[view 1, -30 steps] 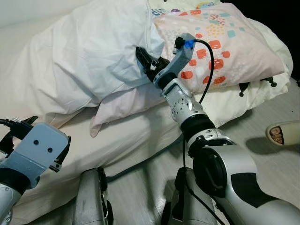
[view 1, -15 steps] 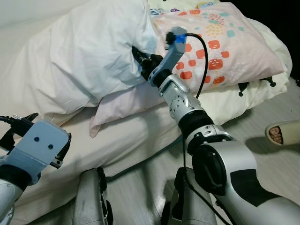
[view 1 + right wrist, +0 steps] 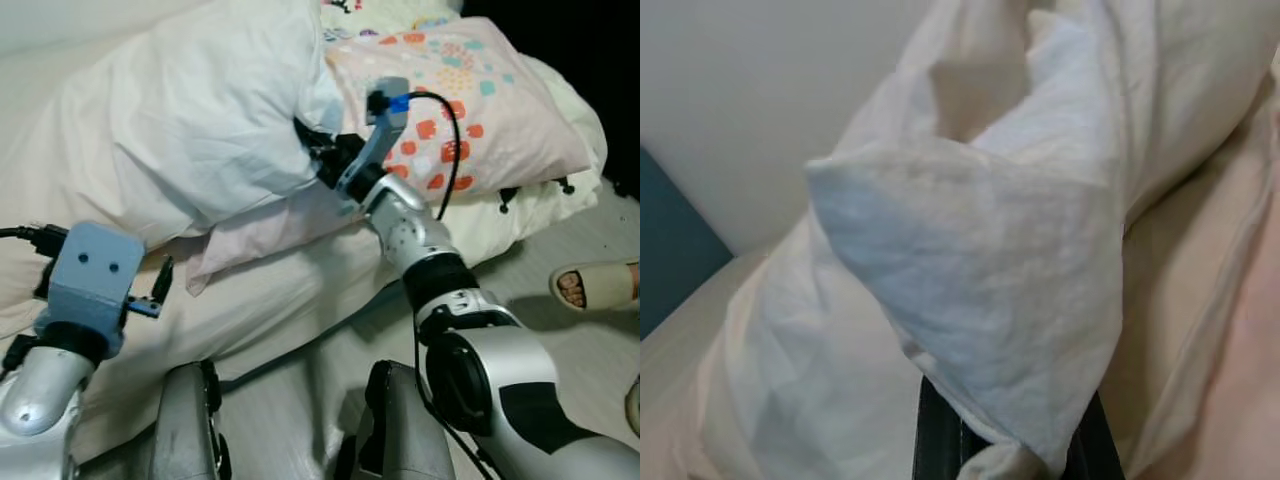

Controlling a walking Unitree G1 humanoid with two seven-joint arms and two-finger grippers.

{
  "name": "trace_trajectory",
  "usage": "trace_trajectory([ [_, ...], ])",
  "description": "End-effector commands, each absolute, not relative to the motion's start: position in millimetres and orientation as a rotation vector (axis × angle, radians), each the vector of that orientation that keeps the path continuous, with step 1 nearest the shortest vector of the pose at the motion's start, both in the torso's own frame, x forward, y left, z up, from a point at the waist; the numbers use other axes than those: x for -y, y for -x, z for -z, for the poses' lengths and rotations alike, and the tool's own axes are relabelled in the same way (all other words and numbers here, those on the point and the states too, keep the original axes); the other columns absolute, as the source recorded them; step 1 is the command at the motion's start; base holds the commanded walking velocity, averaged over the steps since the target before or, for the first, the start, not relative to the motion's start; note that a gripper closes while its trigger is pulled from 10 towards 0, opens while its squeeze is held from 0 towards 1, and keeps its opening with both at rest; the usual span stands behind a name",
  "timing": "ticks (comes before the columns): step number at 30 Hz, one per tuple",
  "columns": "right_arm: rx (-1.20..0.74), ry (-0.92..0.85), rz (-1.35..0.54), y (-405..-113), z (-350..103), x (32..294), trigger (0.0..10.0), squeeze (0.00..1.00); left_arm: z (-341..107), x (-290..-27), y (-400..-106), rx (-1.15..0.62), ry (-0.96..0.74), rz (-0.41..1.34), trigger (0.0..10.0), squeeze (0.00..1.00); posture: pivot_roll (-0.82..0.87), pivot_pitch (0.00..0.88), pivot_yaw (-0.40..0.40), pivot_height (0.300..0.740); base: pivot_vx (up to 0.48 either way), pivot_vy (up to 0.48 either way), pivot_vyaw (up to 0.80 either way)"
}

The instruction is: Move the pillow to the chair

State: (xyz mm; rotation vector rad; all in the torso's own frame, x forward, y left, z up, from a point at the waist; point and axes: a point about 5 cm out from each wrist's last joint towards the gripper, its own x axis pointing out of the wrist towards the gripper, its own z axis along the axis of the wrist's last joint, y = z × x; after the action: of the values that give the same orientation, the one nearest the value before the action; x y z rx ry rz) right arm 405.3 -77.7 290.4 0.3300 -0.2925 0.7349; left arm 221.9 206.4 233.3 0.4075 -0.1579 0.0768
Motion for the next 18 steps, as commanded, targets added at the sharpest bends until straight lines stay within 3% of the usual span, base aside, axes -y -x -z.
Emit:
trace_trajectory([
  [1,0.341,-0.353,-0.734,-403.7,-301.0,85.9,0.0,0.00,-229.1,-205.0,-224.0,0.147,-0.383,-0.086,10.0,0.00,0.15,0.156,-0.070,0.538,-0.375,0.000,0.00],
  [8,0.390,-0.317,-0.728,-400.4,-315.0,101.5,0.0,0.00,-232.0,-191.6,-242.0,0.203,-0.323,-0.083,10.0,0.00,0.12,0.088,-0.090,0.567,0.000,0.000,0.00],
  [13,0.411,-0.301,-0.734,-396.2,-319.3,104.8,0.0,0.00,-236.0,-195.8,-251.9,0.214,-0.322,-0.124,10.0,0.00,0.11,0.047,-0.098,0.587,-0.432,0.000,0.00],
  [18,0.497,-0.301,-0.709,-390.5,-342.7,113.3,0.0,0.00,-238.6,-198.9,-262.3,0.257,-0.332,-0.145,10.0,0.00,0.10,0.000,-0.108,0.616,0.000,0.000,0.00],
])
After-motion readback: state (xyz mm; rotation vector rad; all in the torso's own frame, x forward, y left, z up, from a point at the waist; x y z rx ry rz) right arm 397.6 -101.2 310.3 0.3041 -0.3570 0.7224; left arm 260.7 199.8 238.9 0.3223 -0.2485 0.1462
